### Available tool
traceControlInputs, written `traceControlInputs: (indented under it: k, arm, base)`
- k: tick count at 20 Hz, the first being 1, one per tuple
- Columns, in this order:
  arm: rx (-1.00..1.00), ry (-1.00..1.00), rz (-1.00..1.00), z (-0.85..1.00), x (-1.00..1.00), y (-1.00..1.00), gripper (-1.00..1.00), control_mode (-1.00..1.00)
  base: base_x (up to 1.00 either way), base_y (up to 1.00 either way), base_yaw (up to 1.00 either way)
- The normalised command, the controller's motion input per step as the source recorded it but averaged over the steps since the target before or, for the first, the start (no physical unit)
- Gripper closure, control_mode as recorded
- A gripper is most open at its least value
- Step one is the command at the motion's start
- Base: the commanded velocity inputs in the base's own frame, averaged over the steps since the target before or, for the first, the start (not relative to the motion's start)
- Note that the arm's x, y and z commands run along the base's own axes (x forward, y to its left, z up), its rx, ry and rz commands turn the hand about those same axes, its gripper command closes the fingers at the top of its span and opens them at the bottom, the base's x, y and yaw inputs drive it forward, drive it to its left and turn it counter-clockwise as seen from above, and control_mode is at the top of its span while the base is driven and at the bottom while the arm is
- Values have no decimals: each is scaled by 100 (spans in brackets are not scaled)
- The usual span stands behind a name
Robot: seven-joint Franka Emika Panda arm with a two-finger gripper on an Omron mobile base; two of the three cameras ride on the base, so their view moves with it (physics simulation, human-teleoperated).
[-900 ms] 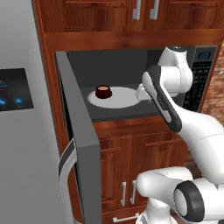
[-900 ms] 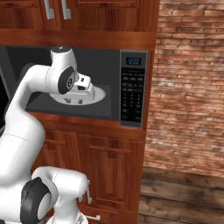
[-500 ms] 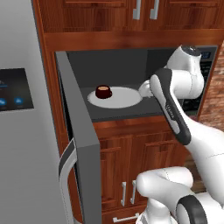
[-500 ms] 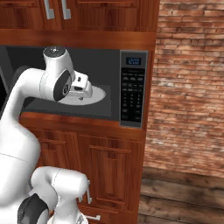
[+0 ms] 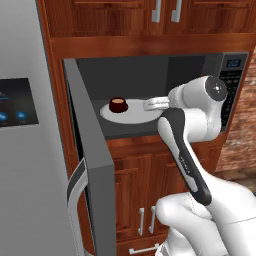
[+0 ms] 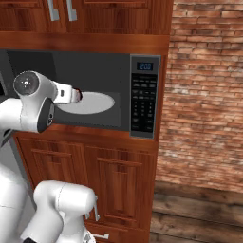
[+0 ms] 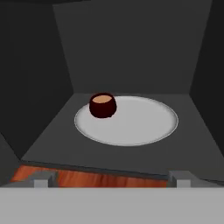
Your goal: Pick the cup of tea, navigate to the dining table, and place it on the saucer.
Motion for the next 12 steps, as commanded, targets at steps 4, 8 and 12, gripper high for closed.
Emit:
traceControlInputs:
  k: [4,8,12]
  arm:
    - [0,-12,0,6,0,50,-100,-100]
    - [-3,6,0,0,1,21,-100,-100]
    - [-7,17,0,9,10,9,-100,-100]
  base:
    - [0,0,0]
    - [0,0,0]
    - [0,0,0]
